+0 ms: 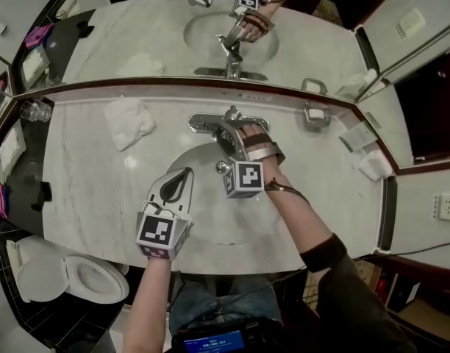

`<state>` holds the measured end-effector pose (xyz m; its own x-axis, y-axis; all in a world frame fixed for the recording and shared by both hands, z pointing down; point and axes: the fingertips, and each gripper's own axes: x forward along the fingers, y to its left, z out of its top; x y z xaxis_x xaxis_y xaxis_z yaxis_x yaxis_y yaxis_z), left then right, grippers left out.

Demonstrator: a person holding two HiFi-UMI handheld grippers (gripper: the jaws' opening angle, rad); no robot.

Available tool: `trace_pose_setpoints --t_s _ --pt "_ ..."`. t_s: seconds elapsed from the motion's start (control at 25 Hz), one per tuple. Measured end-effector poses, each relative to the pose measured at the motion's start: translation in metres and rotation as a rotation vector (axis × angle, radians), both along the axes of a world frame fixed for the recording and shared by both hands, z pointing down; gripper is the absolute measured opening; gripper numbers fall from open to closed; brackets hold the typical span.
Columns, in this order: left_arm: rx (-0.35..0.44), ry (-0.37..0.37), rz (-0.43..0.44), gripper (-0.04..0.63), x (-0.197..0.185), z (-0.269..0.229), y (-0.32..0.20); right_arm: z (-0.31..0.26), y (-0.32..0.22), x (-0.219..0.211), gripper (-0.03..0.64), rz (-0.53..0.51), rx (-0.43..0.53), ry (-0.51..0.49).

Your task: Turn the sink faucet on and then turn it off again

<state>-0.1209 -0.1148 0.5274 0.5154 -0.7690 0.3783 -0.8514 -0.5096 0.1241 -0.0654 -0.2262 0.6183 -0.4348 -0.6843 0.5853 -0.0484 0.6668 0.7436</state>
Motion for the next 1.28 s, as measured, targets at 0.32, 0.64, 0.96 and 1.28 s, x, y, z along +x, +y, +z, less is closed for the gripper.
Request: trace_pose_setpoints --t_s 0.32,0.64,0.96,1.28 --pt "-0.019 0.001 -0.014 0.002 -0.008 0.012 -0.001 0.009 -0.009 -0.013 0.083 -0.076 0.094 0.040" --pt "-0.025 -0.014 -0.003 0.002 -0.012 0.018 0.001 0.003 -0.012 -0.013 0.077 -0.044 0.083 -0.042" --pt "-0.031 0.000 -0.019 0.002 -0.006 0.010 -0.004 -0.001 -0.014 -0.013 0.078 -0.039 0.027 -0.085" --pt "-0.025 -0.019 -0.008 0.002 -0.004 0.009 -0.007 -0.004 -0.017 -0.011 0.081 -0.008 -0.036 -0.143"
